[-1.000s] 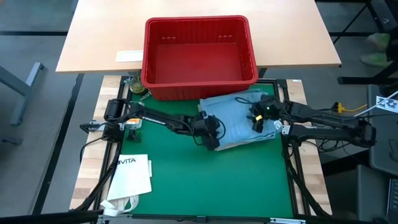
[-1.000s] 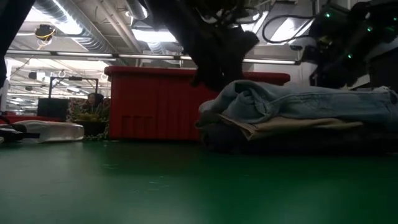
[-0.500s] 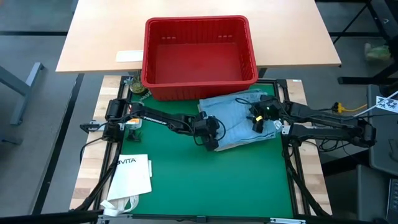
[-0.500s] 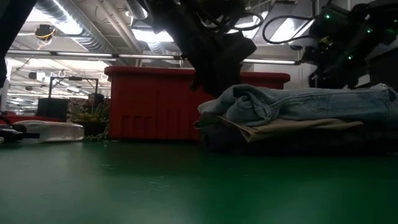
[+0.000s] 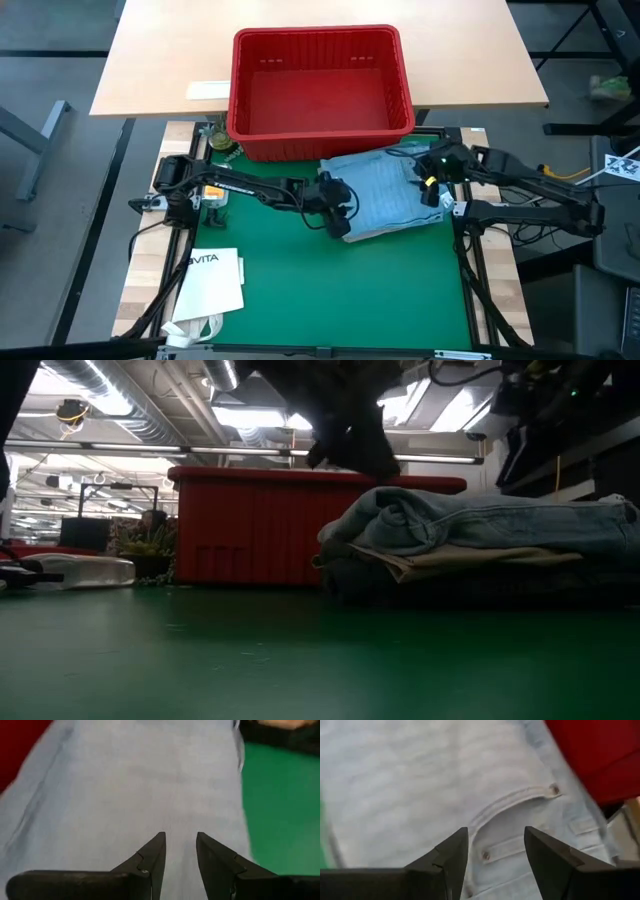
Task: Fold Laundry from Bin
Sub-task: Stack the light blue pants on top of the gray shorts
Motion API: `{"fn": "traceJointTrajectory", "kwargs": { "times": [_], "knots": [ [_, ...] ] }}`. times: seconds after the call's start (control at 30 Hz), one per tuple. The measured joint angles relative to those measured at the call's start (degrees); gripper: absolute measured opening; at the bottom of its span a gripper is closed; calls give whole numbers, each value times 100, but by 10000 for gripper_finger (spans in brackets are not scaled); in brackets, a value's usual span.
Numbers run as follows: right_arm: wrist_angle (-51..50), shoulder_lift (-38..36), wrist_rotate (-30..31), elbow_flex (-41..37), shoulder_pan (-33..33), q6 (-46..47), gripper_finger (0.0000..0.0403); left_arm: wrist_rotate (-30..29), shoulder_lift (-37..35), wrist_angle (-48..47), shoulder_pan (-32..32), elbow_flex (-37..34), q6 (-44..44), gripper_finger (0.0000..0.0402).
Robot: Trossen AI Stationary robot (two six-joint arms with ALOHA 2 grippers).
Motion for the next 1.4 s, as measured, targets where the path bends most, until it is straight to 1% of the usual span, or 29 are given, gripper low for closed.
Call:
{"fn": "traceJointTrajectory", "kwargs": {
  "times": [0.17, 0.27, 0.33, 0.43, 0.5, 0.6, 0.7, 0.77, 0.9, 1.0, 1.17, 1.27, 1.4],
  "knots": [
    [-430, 1, -576, 54, 47, 280, 193, 152, -5, 484, -7, 4, -10, 105],
    [-569, 8, -576, 54, 364, 552, 193, 384, -5, 762, -29, 5, -14, 105],
    [-568, 10, -498, 54, 713, 797, 193, 458, -5, 882, -76, 7, -15, 105],
    [-567, 8, -123, 54, 1338, 1053, 193, 459, -5, 1001, -167, 9, -13, 105],
    [-567, 10, 281, 54, 1754, 1224, 193, 448, 21, 1004, -226, 9, -13, 105],
    [-529, 8, 1121, -13, 2335, 1660, 193, 397, 114, 1029, -289, 10, -13, 105],
    [-576, 10, 1806, -228, 2764, 2027, 193, 299, 334, 1058, -329, 23, -12, 105],
    [-571, 8, 2022, -433, 2961, 2255, 193, 298, 527, 1042, -337, 22, -9, 105],
    [-514, 8, 2078, -942, 3133, 2806, 193, 301, 843, 902, -324, 23, -11, 105],
    [-336, 6, 2069, -1392, 3129, 3222, 193, 302, 1053, 789, -323, 46, -12, 105],
    [457, -16, 1977, -2140, 3120, 3315, 193, 302, 1246, 676, -326, 59, 2, 105],
    [805, -16, 1936, -2326, 3116, 3313, 193, 292, 1245, 485, -320, 57, 6, 105],
    [792, -14, 1939, -2299, 3116, 3310, 193, 291, 1215, 485, -317, 42, 6, 105]
  ]
}}
